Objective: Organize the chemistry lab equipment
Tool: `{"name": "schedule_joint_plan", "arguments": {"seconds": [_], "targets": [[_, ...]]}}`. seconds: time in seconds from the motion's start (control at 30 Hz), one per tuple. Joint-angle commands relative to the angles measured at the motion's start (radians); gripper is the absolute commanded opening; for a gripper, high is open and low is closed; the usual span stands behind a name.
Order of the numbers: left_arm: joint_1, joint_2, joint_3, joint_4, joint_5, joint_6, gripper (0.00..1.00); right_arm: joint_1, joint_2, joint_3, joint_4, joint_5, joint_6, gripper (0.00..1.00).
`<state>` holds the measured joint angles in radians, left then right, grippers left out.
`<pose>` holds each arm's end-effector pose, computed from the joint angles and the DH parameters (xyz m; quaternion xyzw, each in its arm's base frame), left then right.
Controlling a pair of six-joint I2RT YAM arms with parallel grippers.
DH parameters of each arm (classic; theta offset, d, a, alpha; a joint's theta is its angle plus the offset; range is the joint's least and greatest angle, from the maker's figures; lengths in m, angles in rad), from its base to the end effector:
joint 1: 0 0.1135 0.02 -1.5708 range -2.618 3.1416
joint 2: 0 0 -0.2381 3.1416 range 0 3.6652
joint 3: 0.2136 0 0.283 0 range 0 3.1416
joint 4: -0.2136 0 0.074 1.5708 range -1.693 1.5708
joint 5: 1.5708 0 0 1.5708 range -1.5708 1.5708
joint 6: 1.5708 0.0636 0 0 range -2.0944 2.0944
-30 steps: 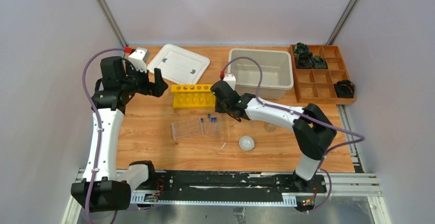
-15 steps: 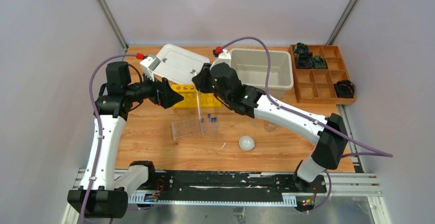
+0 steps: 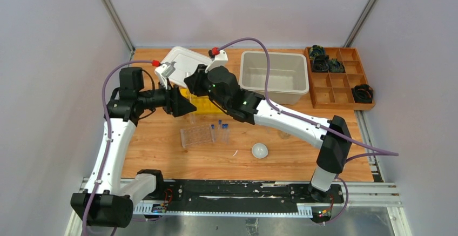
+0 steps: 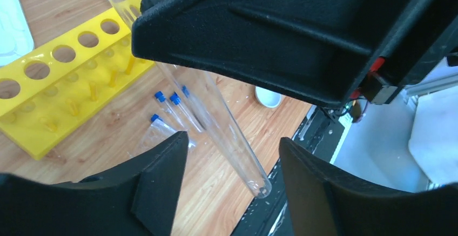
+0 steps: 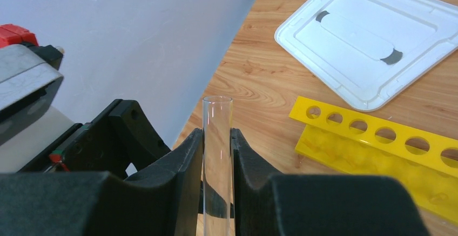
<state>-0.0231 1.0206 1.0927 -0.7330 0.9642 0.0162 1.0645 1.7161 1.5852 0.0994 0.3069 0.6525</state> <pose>0.2528 -0.0581 0.3285 0.2193 0.7917 -0.4178 0.3879 0.2452 0.4027 0.3682 -0.0410 0.7165 0.4488 0.5325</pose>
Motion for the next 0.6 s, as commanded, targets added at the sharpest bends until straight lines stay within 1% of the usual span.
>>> {"name": "schedule_joint_plan", "arguments": {"seconds": [0.0,0.27,0.4,0.43,0.47,0.5,0.57], "targets": [[-0.008,0.017,-0.006,0.002,0.037,0.009,0.63,0.021,0.0,0.039,0.07,0.035,-0.021,0.0],[-0.007,0.059,-0.017,0.001,0.049,0.019,0.38,0.03,-0.015,0.014,0.115,0.037,-0.034,0.0],[-0.007,0.067,-0.009,0.001,0.049,0.029,0.17,0.035,-0.029,0.001,0.123,0.034,-0.06,0.0],[-0.007,0.066,-0.009,0.001,0.046,0.034,0.12,0.034,-0.033,-0.002,0.118,0.034,-0.062,0.04],[-0.007,0.065,-0.006,0.002,0.044,0.039,0.08,0.033,-0.036,-0.001,0.098,0.03,-0.063,0.14],[-0.008,0.063,-0.004,0.002,0.04,0.045,0.05,0.03,-0.041,0.005,0.065,0.021,-0.061,0.28],[-0.007,0.058,-0.001,0.002,0.031,0.061,0.03,0.018,-0.046,0.03,-0.031,-0.017,-0.044,0.53]]}}
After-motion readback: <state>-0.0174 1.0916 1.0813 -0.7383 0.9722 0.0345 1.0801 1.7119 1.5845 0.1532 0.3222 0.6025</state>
